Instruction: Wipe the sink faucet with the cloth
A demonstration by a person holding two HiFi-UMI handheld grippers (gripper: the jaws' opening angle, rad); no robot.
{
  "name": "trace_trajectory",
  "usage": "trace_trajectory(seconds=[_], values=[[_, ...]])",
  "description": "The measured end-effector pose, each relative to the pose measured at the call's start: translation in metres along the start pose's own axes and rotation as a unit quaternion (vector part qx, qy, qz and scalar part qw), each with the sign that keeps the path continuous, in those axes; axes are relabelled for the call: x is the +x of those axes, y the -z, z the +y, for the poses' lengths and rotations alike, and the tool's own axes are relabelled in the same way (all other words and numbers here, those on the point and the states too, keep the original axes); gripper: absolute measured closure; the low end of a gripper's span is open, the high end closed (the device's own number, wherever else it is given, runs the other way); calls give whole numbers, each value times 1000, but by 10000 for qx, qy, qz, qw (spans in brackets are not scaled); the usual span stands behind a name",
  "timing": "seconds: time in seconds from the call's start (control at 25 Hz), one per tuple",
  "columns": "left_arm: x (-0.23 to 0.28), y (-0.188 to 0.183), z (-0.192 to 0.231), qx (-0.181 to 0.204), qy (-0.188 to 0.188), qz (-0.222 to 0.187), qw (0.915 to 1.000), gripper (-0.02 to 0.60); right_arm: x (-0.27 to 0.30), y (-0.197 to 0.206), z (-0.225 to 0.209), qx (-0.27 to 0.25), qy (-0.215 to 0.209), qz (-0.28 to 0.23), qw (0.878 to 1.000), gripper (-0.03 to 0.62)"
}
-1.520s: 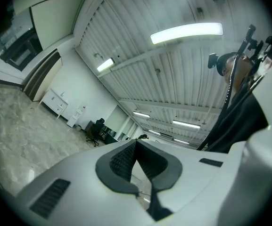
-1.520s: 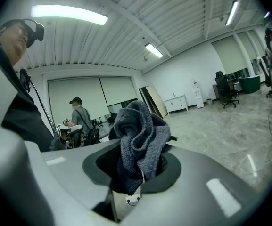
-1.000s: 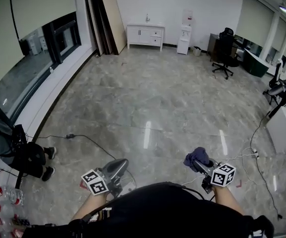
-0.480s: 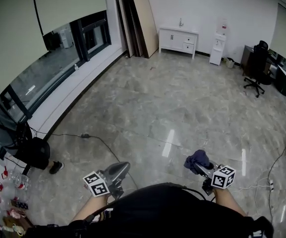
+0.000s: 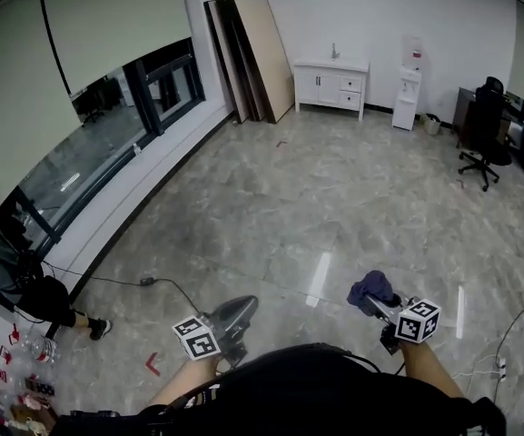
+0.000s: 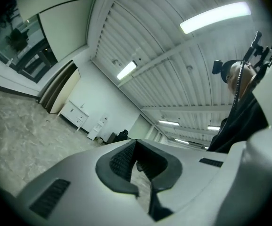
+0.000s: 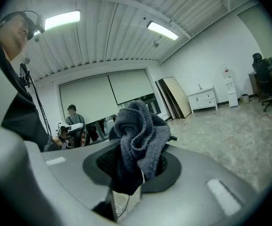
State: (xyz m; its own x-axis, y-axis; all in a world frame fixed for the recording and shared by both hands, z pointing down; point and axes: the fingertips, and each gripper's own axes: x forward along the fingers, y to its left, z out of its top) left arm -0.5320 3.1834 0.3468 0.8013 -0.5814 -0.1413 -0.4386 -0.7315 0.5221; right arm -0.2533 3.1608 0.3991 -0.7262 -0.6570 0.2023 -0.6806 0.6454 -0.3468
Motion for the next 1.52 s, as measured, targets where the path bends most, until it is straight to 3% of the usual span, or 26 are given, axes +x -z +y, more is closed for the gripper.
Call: trace_trajectory(seconds=[0.12, 0.24, 0.36, 0.48, 0.6, 1.0, 1.36, 1.52], values=[[31, 1, 17, 101, -6, 340, 9994, 583, 1, -6, -25, 111, 14, -167, 9998, 507], [65, -3, 34, -116, -27, 408, 9991, 583, -11, -6, -51, 322, 212, -106, 9992, 508], [111, -7, 30, -231, 182, 472, 9985, 583, -35, -17, -80, 485, 482, -20, 9977, 507], [149, -10, 53, -282, 402, 615, 9969, 583, -28, -32, -107, 467, 715, -115, 9963, 507], [179, -24, 92, -307, 653, 588, 9957, 583, -3, -50, -136, 325, 908, -161, 9952, 507], [256, -141, 246, -174, 1169, 554, 9914, 583, 143, -162, -210, 135, 1261, -571, 9903, 507], [299, -171, 333, -314, 1350, 599, 9885, 583, 218, -176, -262, 229, 1409, -361, 9891, 507], [310, -168, 362, -468, 1124, 683, 9902, 583, 237, -183, -300, 352, 1411, -350, 9888, 507]])
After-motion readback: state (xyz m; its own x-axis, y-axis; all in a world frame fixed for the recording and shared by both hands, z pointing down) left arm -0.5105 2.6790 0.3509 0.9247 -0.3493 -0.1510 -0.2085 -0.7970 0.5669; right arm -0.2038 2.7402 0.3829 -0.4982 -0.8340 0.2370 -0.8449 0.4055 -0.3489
